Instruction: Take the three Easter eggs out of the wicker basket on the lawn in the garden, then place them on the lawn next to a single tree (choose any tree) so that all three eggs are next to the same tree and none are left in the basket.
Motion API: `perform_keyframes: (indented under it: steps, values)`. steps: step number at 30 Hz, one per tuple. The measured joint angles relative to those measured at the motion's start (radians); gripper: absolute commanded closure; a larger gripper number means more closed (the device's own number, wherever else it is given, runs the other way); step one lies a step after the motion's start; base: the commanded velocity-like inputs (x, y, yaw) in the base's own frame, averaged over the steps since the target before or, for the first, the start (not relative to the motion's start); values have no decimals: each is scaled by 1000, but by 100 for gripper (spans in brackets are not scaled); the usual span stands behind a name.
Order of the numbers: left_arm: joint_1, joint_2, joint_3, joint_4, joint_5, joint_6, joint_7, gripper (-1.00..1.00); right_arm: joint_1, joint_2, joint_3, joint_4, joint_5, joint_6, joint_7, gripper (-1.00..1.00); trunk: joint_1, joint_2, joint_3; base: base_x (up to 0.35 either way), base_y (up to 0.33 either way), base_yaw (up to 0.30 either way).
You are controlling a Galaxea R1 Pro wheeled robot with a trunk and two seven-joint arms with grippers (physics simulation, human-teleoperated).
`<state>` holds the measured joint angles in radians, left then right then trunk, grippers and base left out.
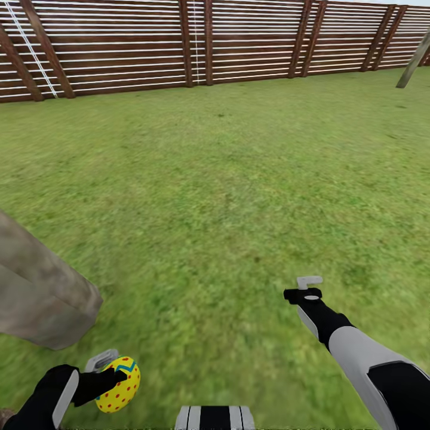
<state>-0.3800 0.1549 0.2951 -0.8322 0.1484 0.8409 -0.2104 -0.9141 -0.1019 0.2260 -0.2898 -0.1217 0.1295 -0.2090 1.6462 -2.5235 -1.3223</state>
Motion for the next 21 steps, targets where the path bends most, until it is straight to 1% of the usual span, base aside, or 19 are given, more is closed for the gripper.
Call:
perform_keyframes:
  steps: [21]
  values:
    - [0,-2,0,-2,1,0,0,100,0,3,2,11,0,-1,0,-100,9,-5,-81,0,0,0]
